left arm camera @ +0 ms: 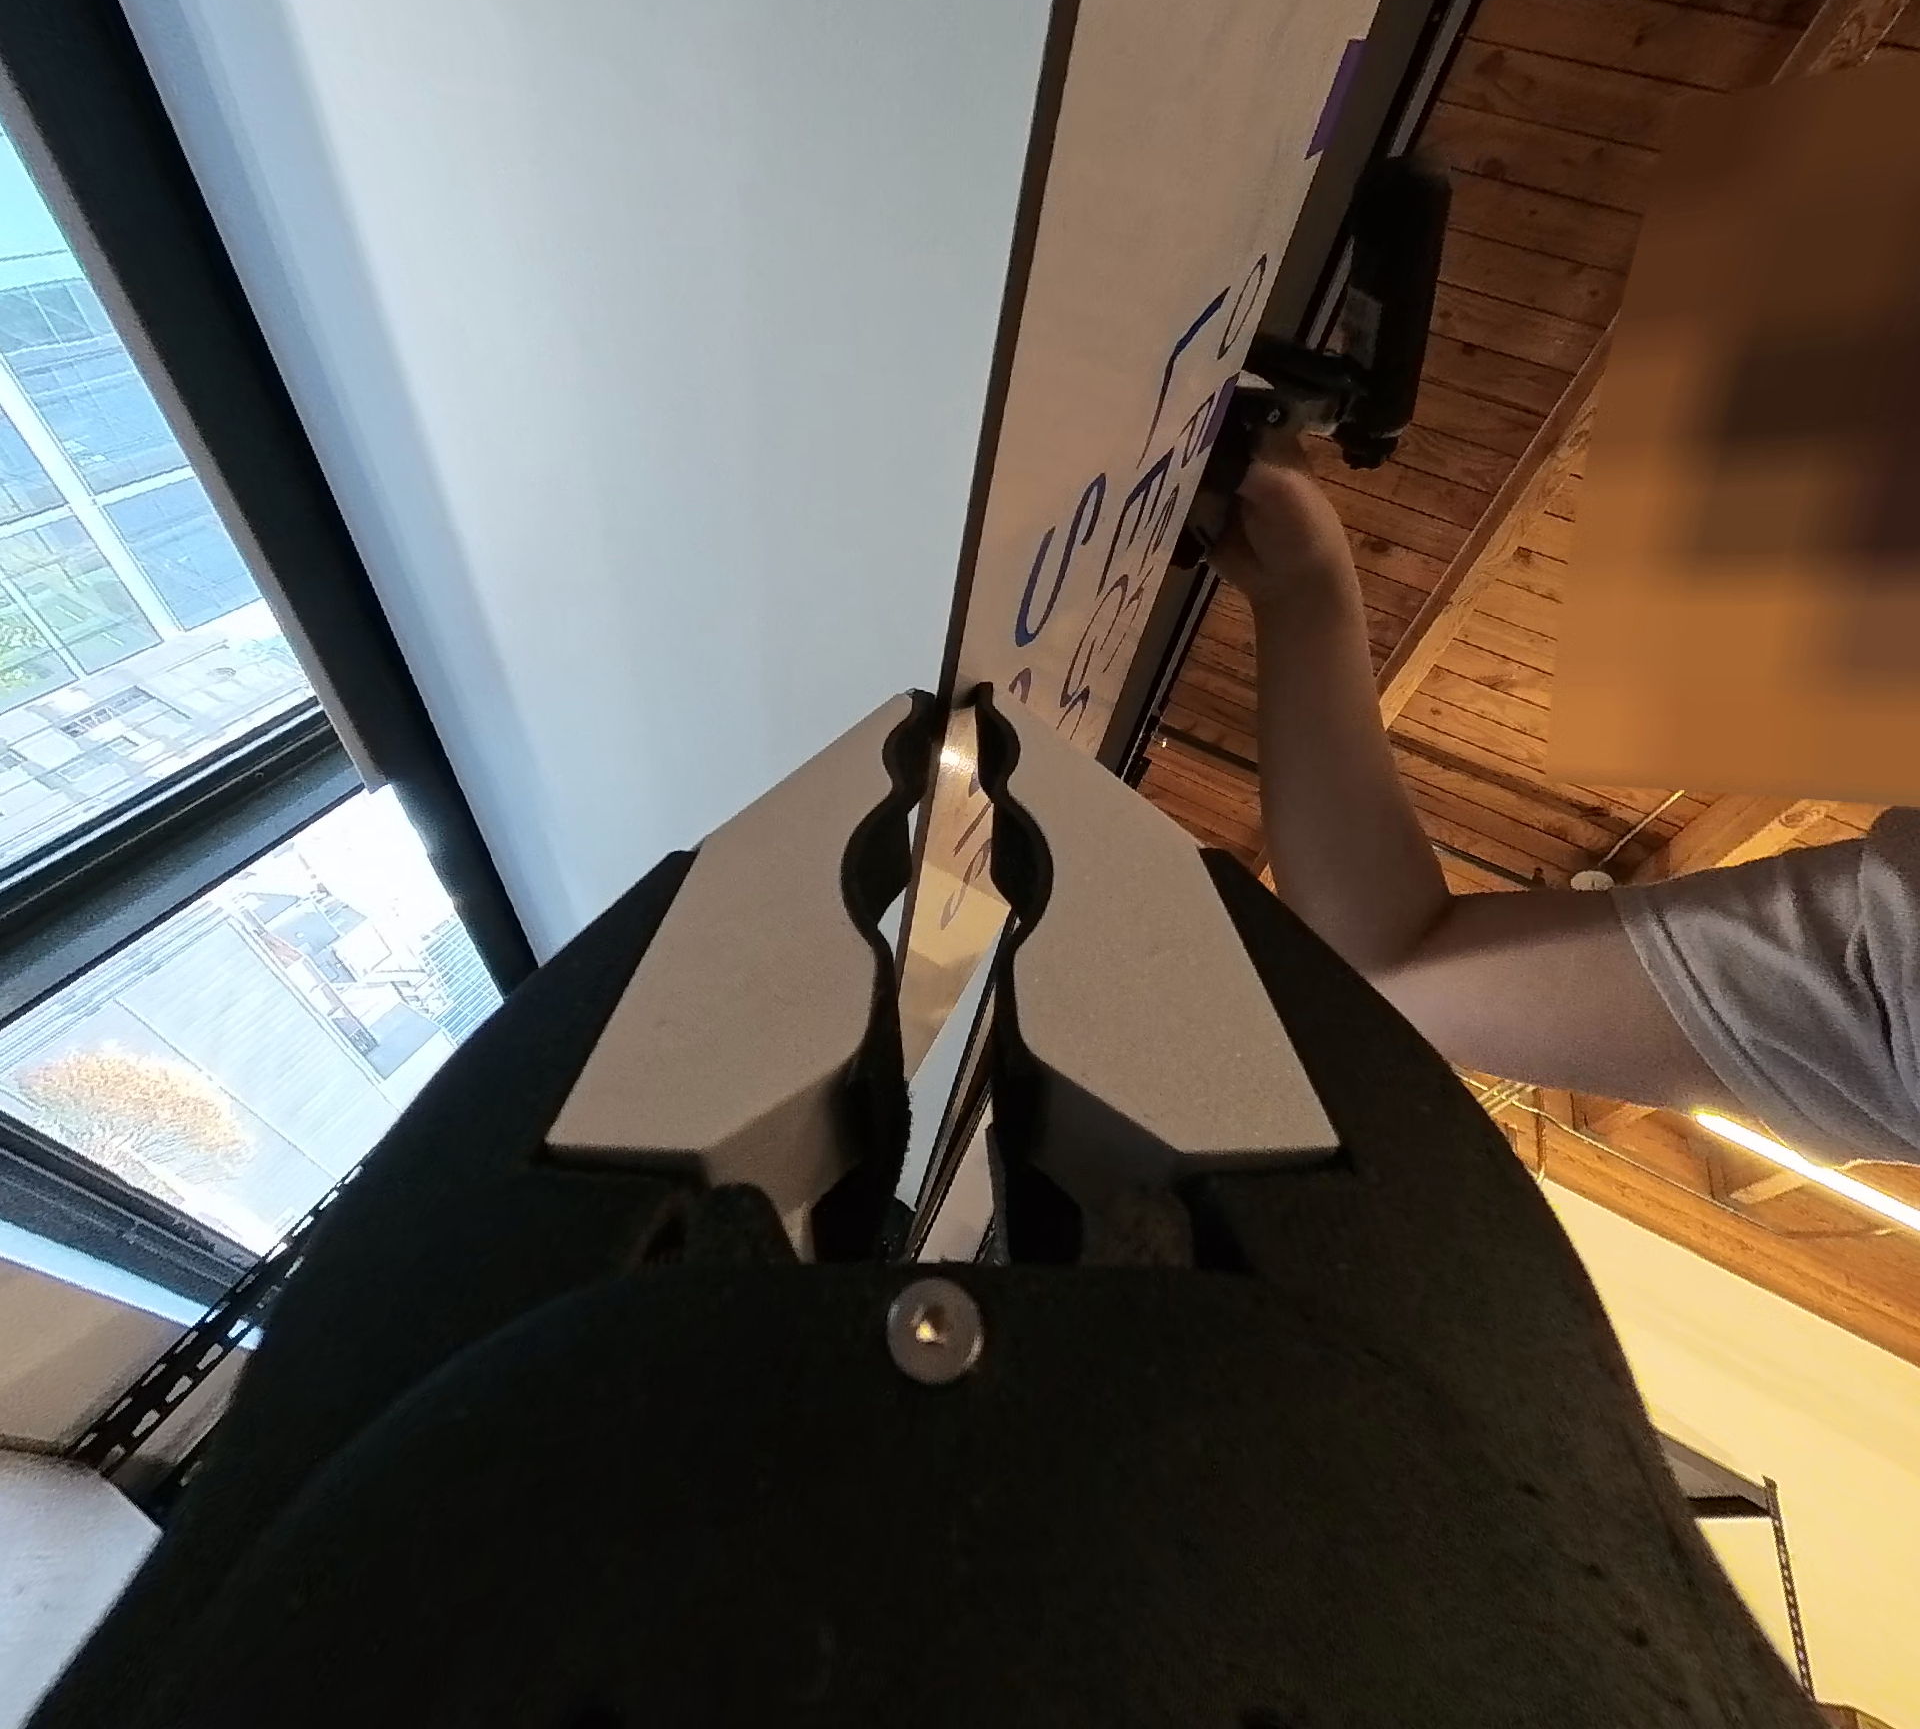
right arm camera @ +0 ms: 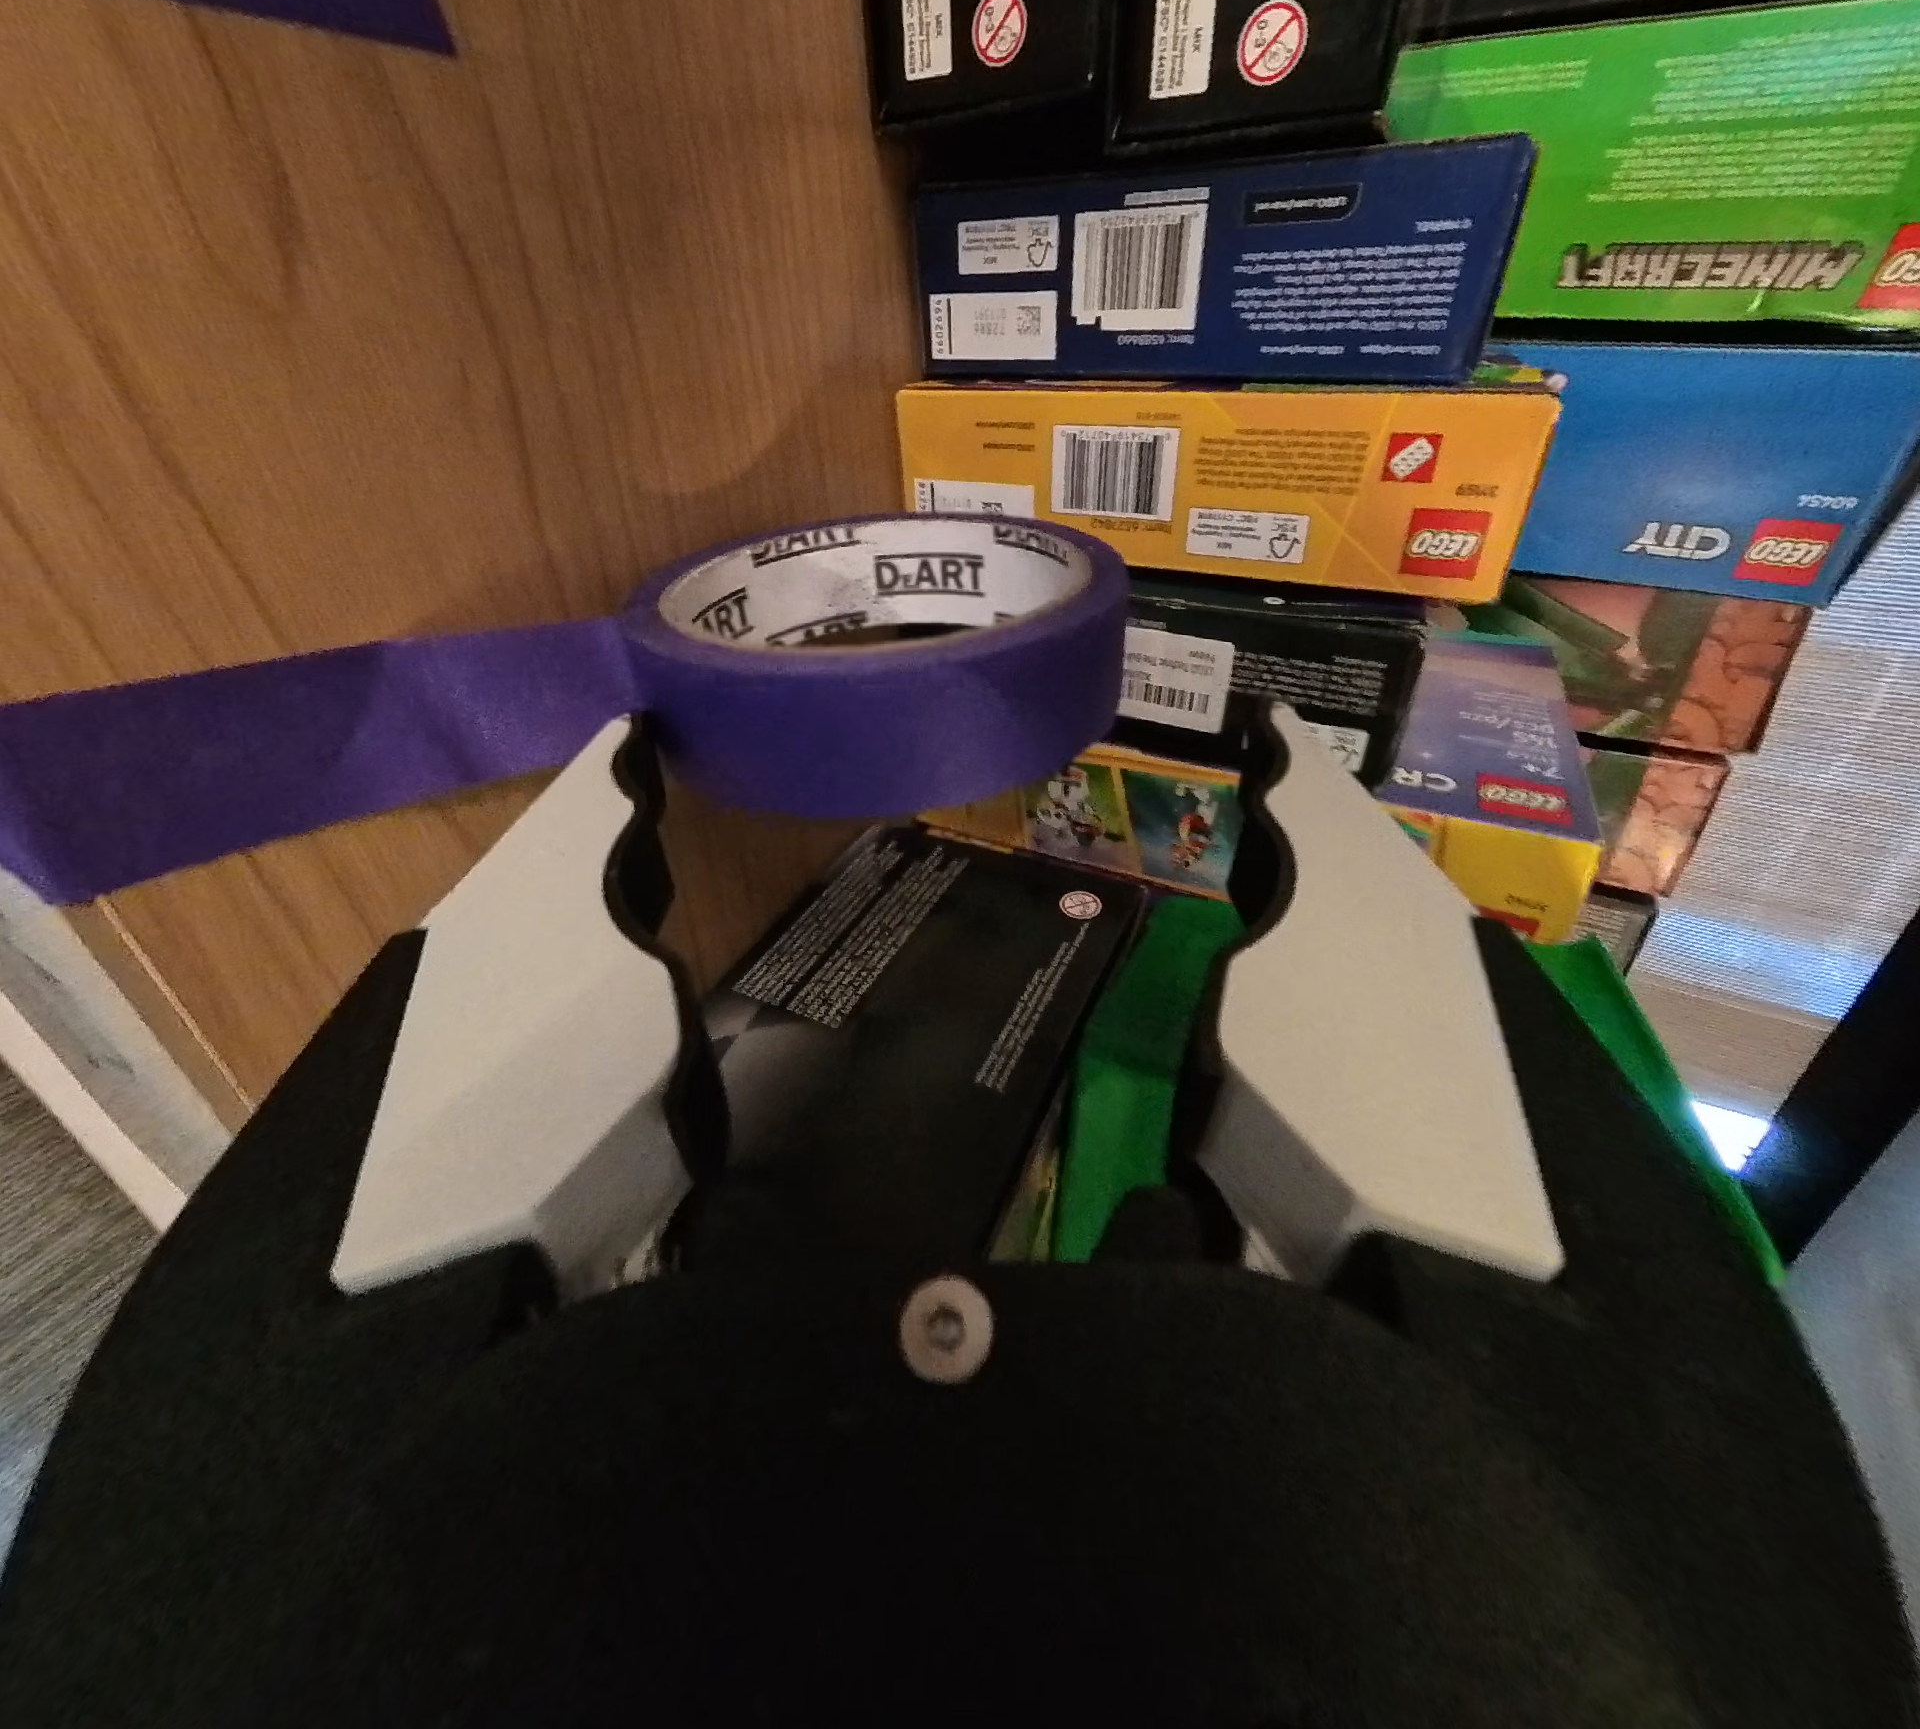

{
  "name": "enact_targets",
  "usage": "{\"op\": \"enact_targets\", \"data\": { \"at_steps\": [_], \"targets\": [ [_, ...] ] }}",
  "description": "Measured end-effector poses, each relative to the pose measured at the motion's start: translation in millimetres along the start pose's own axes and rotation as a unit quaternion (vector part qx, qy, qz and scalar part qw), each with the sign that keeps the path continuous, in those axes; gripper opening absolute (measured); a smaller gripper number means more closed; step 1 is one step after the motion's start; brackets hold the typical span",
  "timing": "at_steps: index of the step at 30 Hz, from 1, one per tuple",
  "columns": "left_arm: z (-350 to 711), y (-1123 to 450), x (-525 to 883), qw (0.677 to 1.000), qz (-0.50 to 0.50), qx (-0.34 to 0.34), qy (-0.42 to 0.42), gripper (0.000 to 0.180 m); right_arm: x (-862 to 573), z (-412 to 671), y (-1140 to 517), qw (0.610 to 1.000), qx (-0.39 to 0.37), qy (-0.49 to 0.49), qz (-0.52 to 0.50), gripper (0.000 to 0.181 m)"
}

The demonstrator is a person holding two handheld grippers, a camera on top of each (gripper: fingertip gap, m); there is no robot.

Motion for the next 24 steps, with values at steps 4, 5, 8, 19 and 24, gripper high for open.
{"op": "enact_targets", "data": {
  "at_steps": [4,5,8,19,24],
  "targets": [
    [0.2,-0.1,-0.2,1.0,0.001,0.003,0.0,0.005,-8.1,-5.2,18.5,0.999,-0.021,-0.038,-0.028,0.106],
    [0.3,-0.1,-0.1,1.0,0.0,0.003,0.0,0.005,-10.3,-5.7,27.2,0.996,-0.044,-0.061,-0.042,0.1],
    [0.5,0.0,-0.2,1.0,-0.001,0.005,-0.001,0.005,-9.6,-11.0,55.5,0.981,-0.112,-0.148,-0.06,0.083],
    [-0.5,0.2,-0.1,1.0,-0.003,-0.001,0.003,0.005,76.6,-23.2,61.0,0.641,-0.369,-0.59,0.324,0.0],
    [-0.6,0.3,-0.3,1.0,-0.003,-0.002,0.003,0.005,87.0,-25.2,35.5,0.61,-0.32,-0.63,0.359,0.0]
  ]
}}
Point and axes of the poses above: each gripper's, where its closed fingertips meet, y back along the fingers, z out of its top, x = y × z across the jaws, the point moved 7 cm from there along y, back along the fingers, and after that the axes turned 11 degrees about y, right-handed, at the moved point
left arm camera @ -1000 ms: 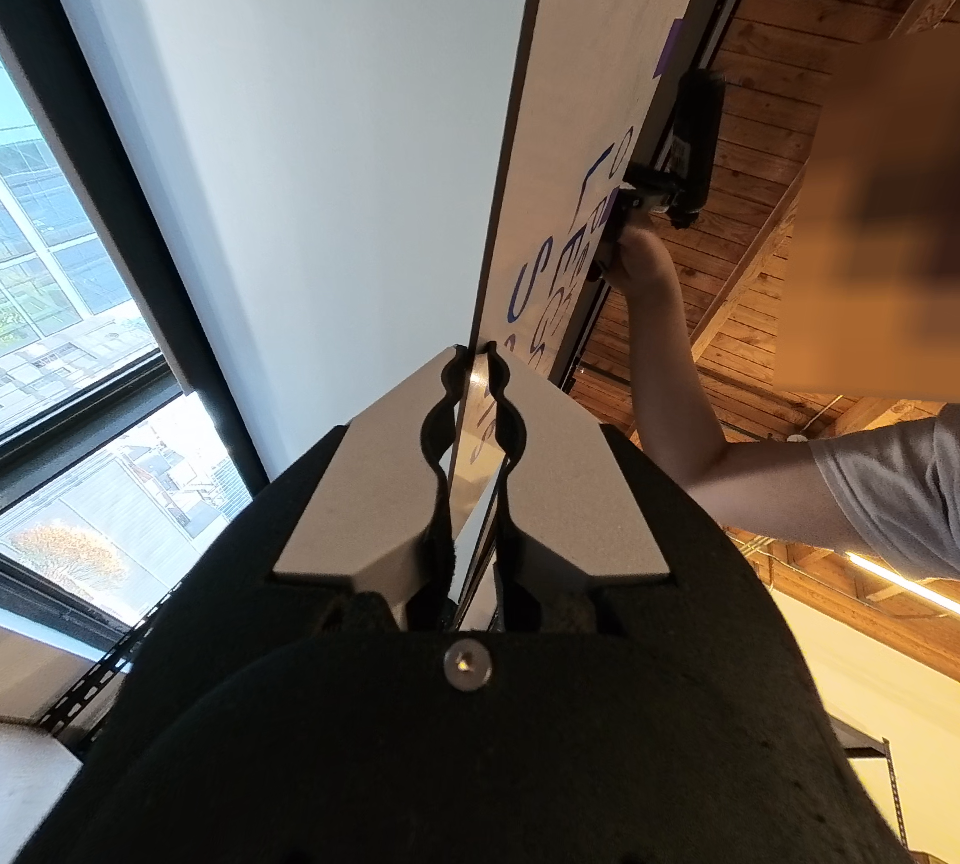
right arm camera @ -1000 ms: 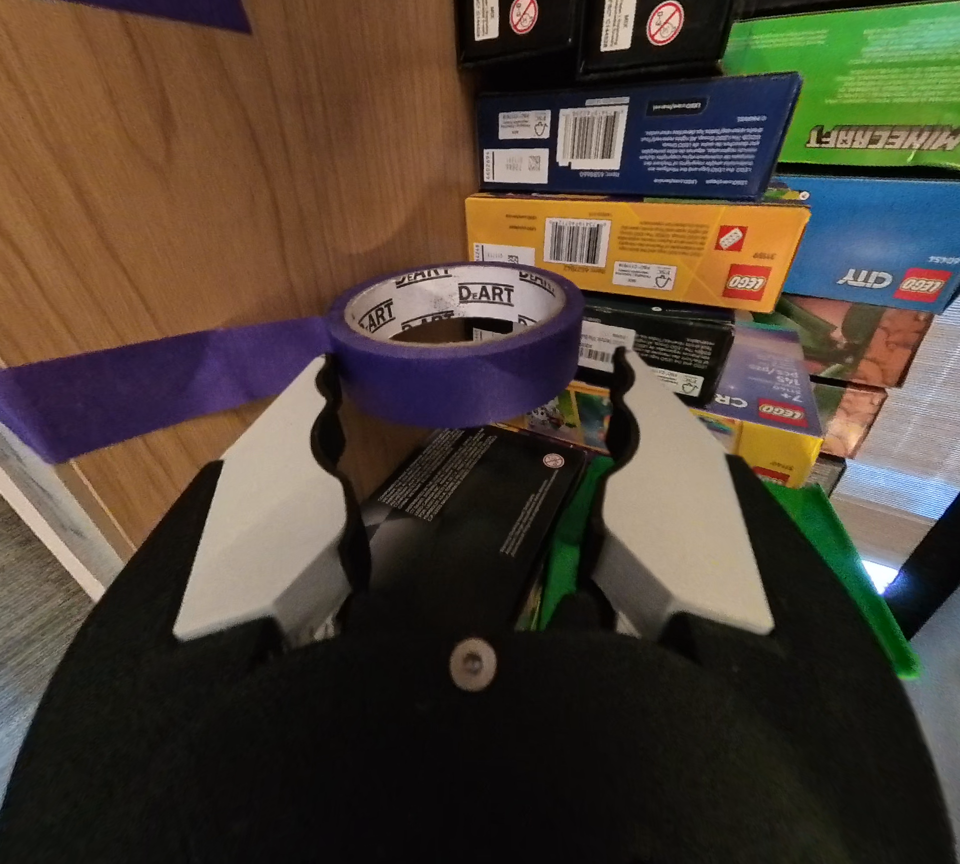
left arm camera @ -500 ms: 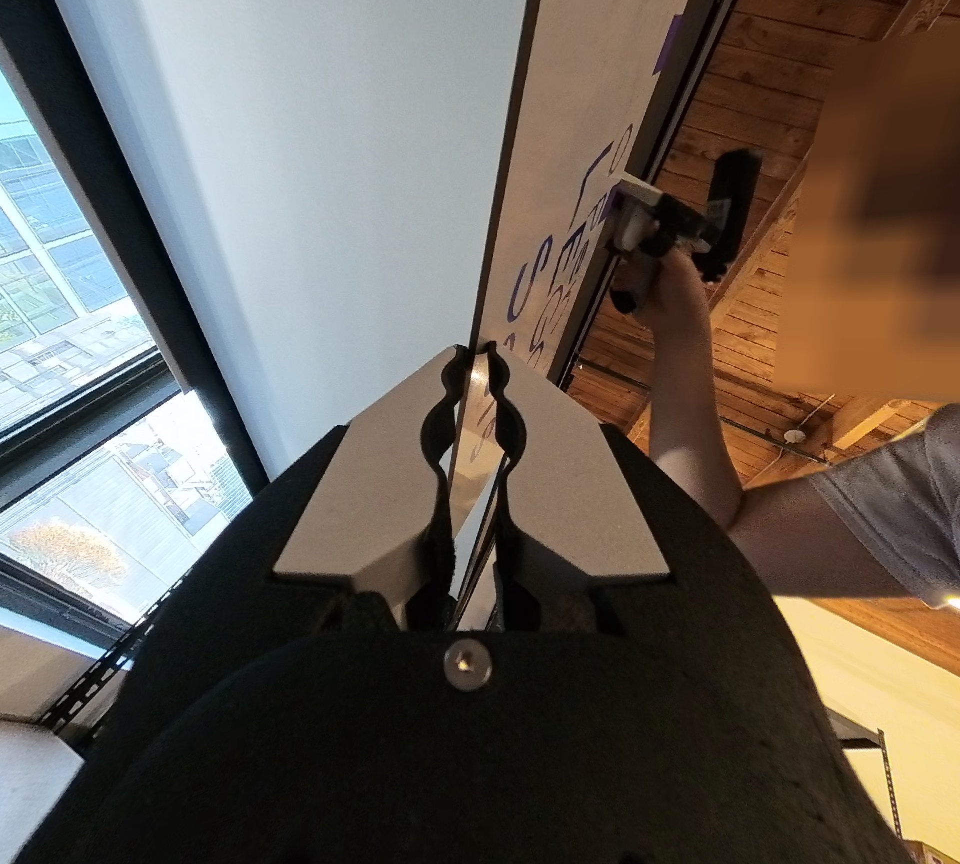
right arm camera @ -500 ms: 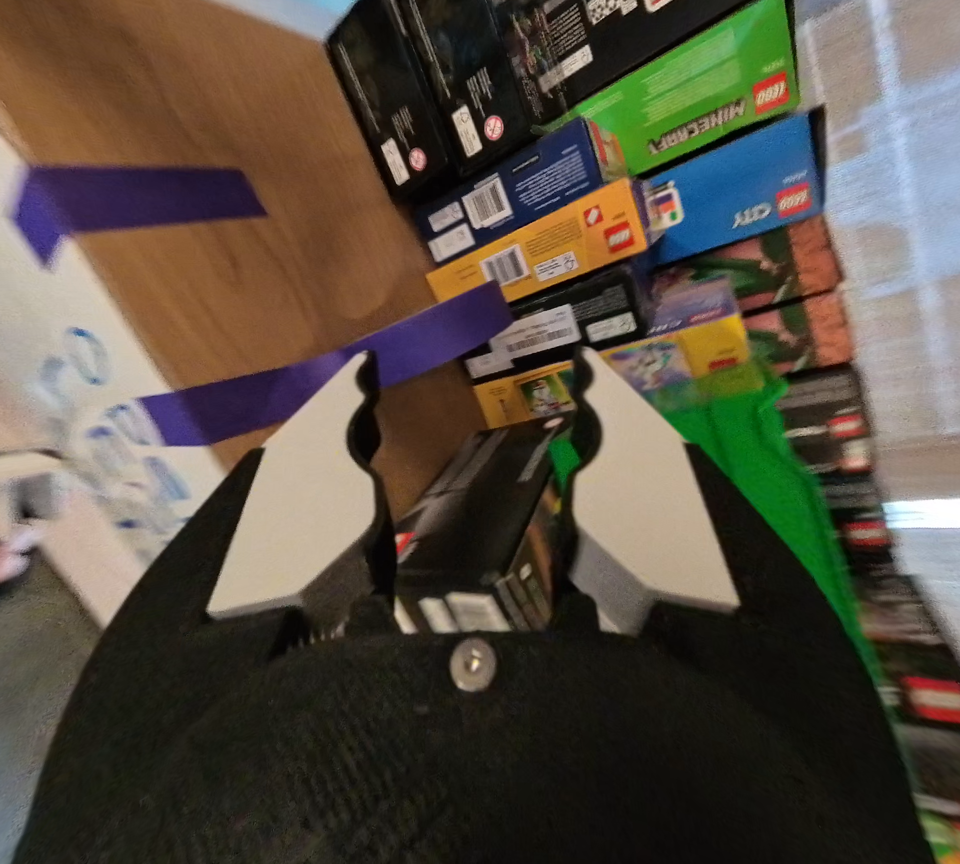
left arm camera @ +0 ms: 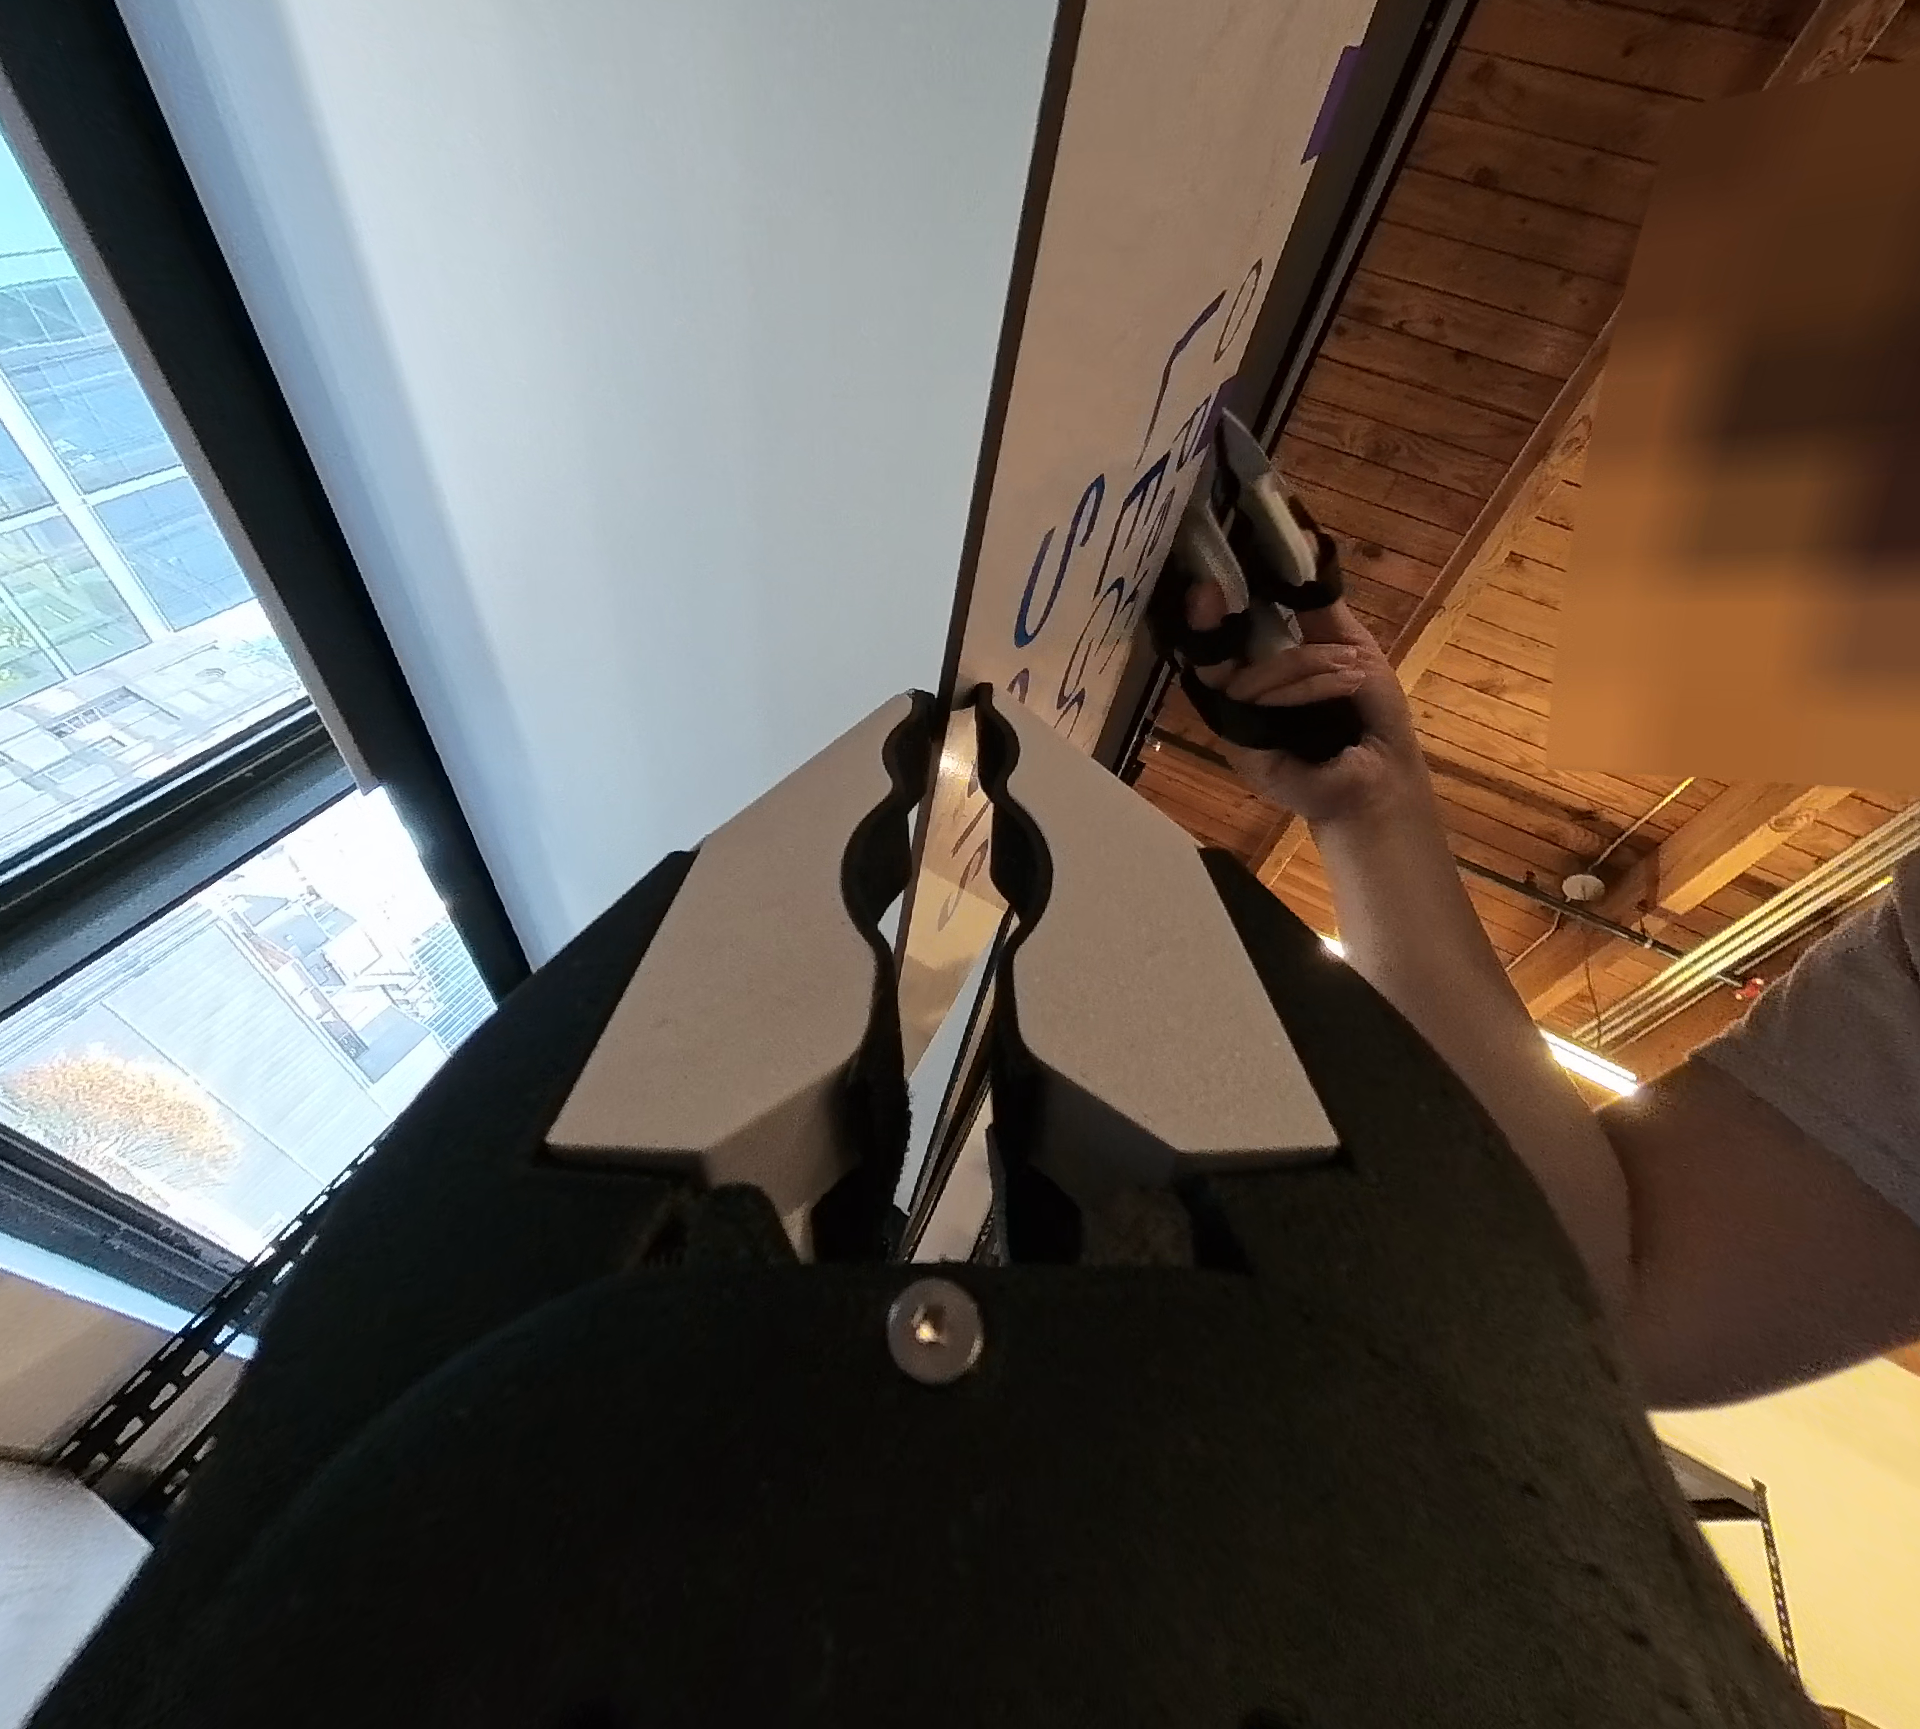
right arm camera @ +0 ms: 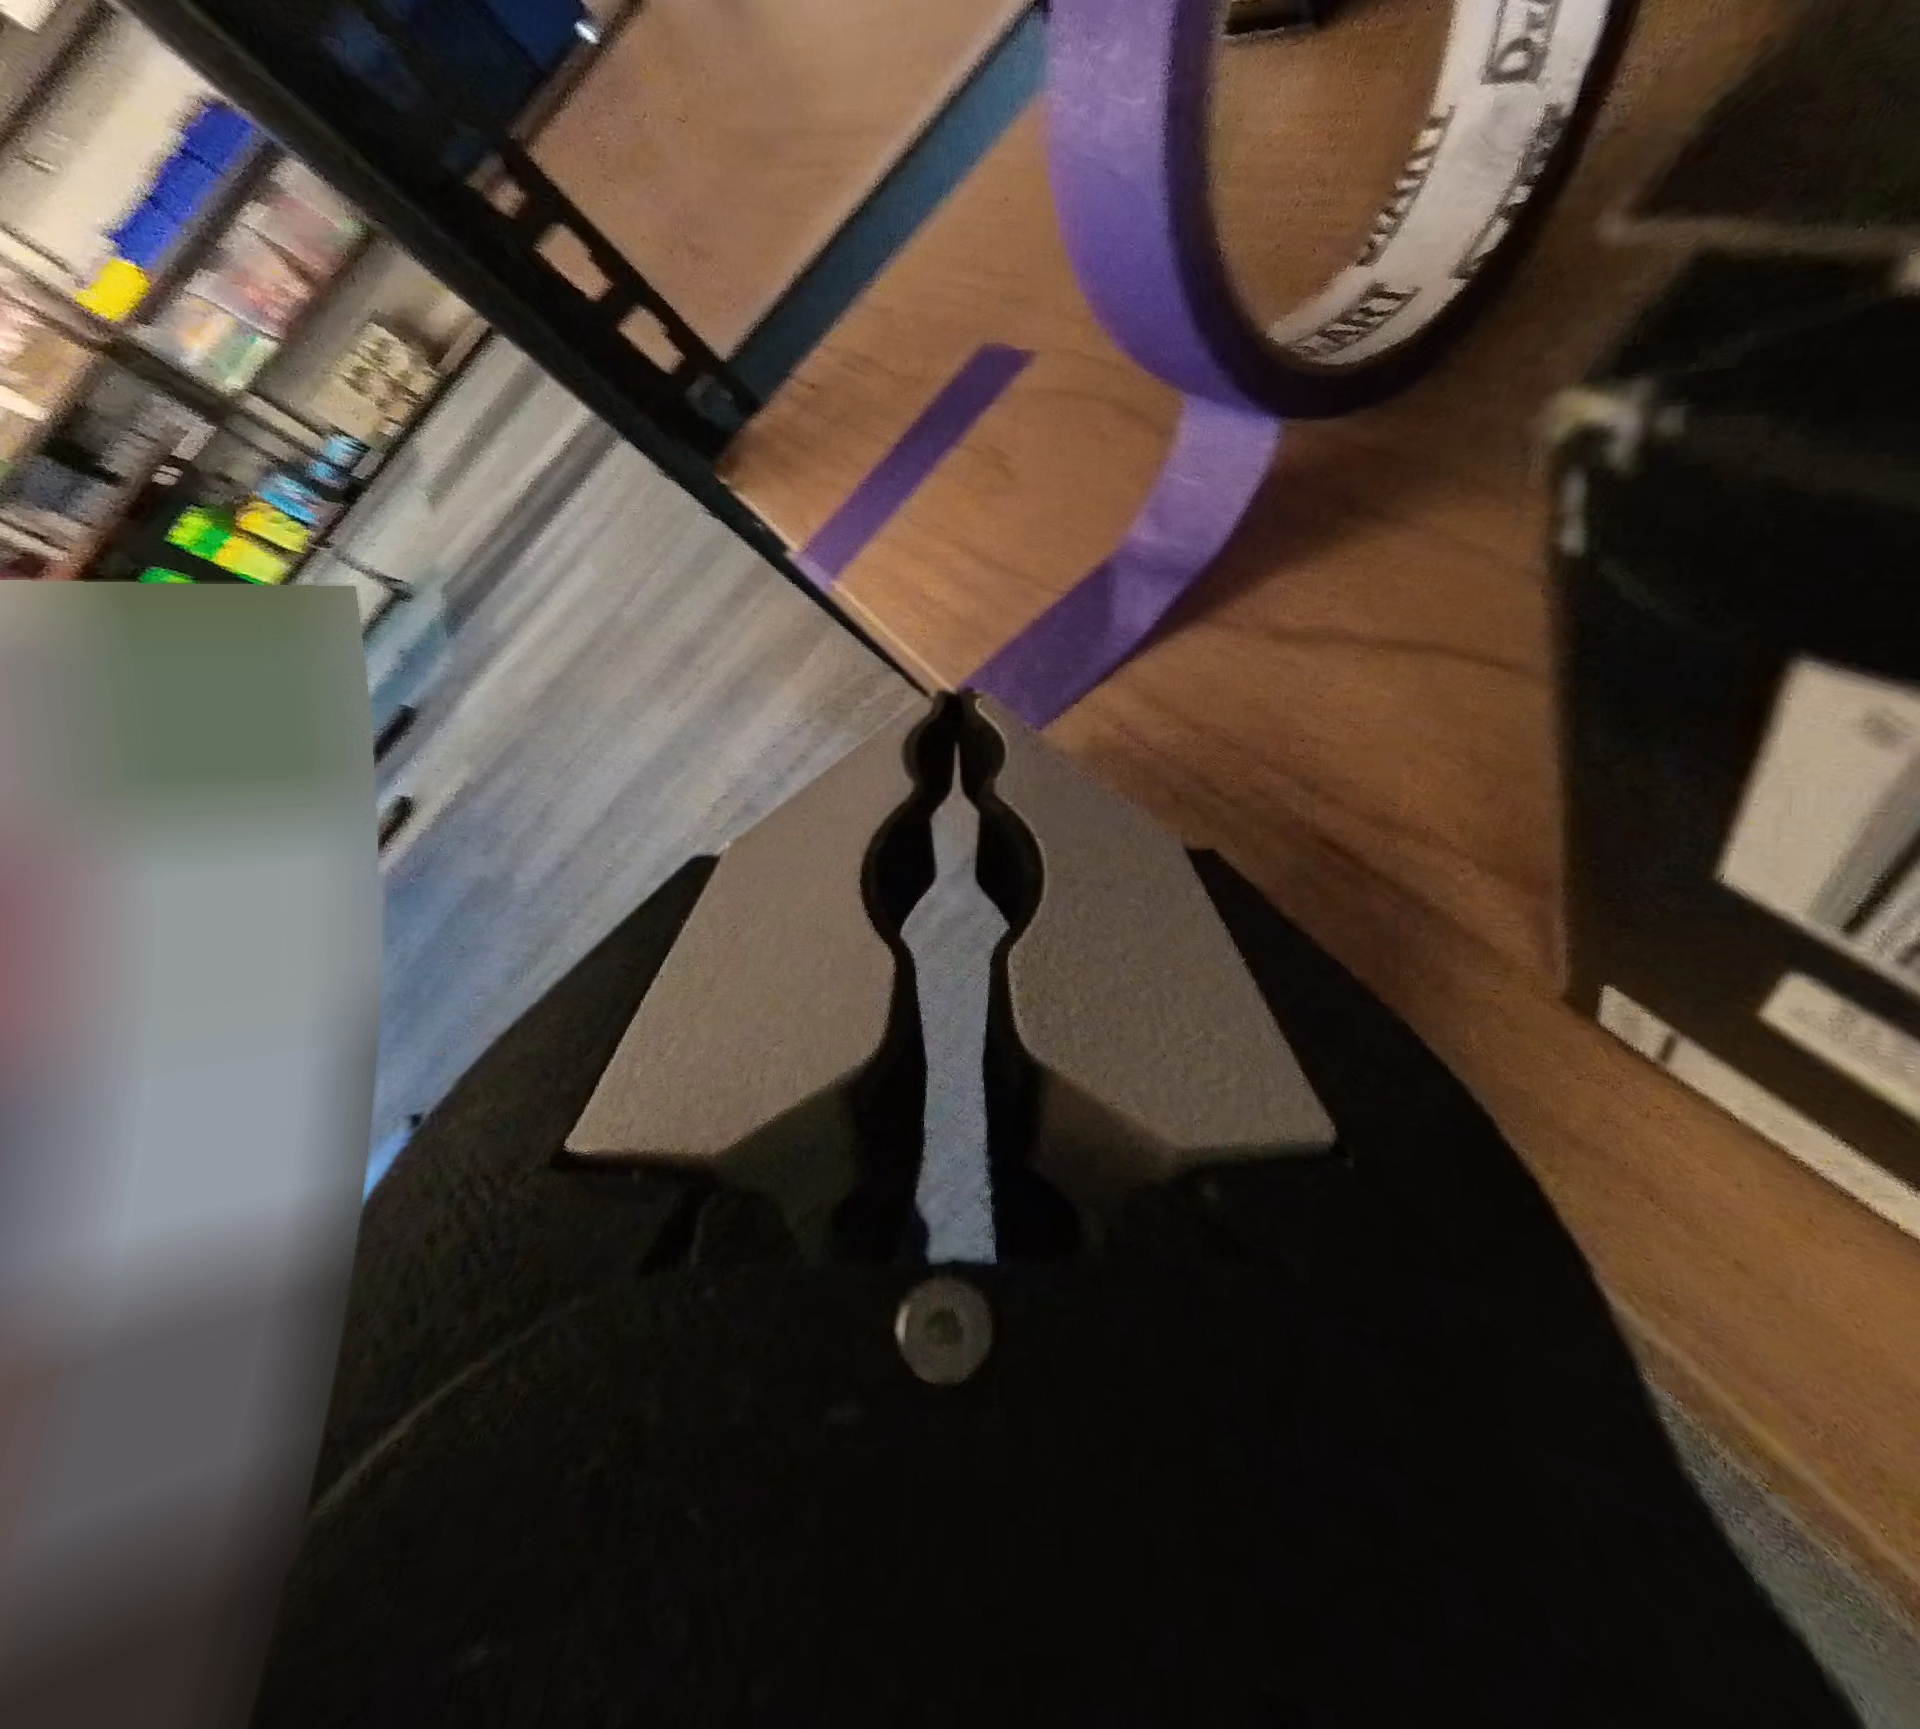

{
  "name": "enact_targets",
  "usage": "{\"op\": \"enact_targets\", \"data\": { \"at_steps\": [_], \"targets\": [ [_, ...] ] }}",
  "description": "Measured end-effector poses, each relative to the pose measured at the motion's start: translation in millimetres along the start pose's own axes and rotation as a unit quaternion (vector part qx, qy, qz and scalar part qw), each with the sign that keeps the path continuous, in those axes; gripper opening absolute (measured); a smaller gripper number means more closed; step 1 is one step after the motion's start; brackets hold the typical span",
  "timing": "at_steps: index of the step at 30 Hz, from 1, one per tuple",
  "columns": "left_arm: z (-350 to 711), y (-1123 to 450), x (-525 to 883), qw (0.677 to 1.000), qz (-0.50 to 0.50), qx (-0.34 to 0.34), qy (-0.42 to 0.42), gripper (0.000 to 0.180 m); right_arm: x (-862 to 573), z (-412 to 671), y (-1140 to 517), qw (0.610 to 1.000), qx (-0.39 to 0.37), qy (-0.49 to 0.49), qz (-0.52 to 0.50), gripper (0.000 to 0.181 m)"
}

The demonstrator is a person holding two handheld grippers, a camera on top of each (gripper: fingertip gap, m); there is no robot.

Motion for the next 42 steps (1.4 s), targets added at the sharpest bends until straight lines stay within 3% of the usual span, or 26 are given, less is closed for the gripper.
{"op": "enact_targets", "data": {
  "at_steps": [3,13,22,27,33,37,42],
  "targets": [
    [0.1,-0.2,0.4,1.0,0.0,0.0,0.0,0.005,-6.5,2.6,-5.0,0.996,0.029,0.049,-0.07,0.0],
    [-0.3,-0.1,1.1,1.0,-0.008,-0.004,0.007,0.005,-8.7,14.2,-13.4,0.978,0.093,0.108,-0.155,0.0],
    [-0.8,0.7,0.0,1.0,-0.008,-0.007,0.016,0.005,-12.6,23.8,-24.5,0.912,0.16,0.269,-0.267,0.0],
    [0.2,0.7,-0.5,1.0,-0.004,-0.001,0.015,0.005,-5.7,21.1,-30.5,0.84,0.195,0.404,-0.305,0.0],
    [0.2,0.7,-0.9,1.0,-0.002,-0.001,0.016,0.005,0.6,14.6,-40.3,0.658,0.263,0.623,-0.332,0.0],
    [0.1,0.6,-0.7,1.0,-0.001,-0.002,0.015,0.005,-5.2,19.5,-48.7,0.623,0.268,0.659,-0.324,0.0],
    [0.0,0.6,-0.6,1.0,-0.002,-0.003,0.015,0.006,-5.4,22.0,-54.3,0.61,0.271,0.678,-0.308,0.0]
  ]
}}
Point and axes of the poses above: each gripper's, where its closed fingertips meet, y back along the fingers, z out of its top, x = y × z across the jaws, the point moved 7 cm from there along y, back along the fingers, and after that the axes turned 11 degrees about y, right-handed, at the moved point
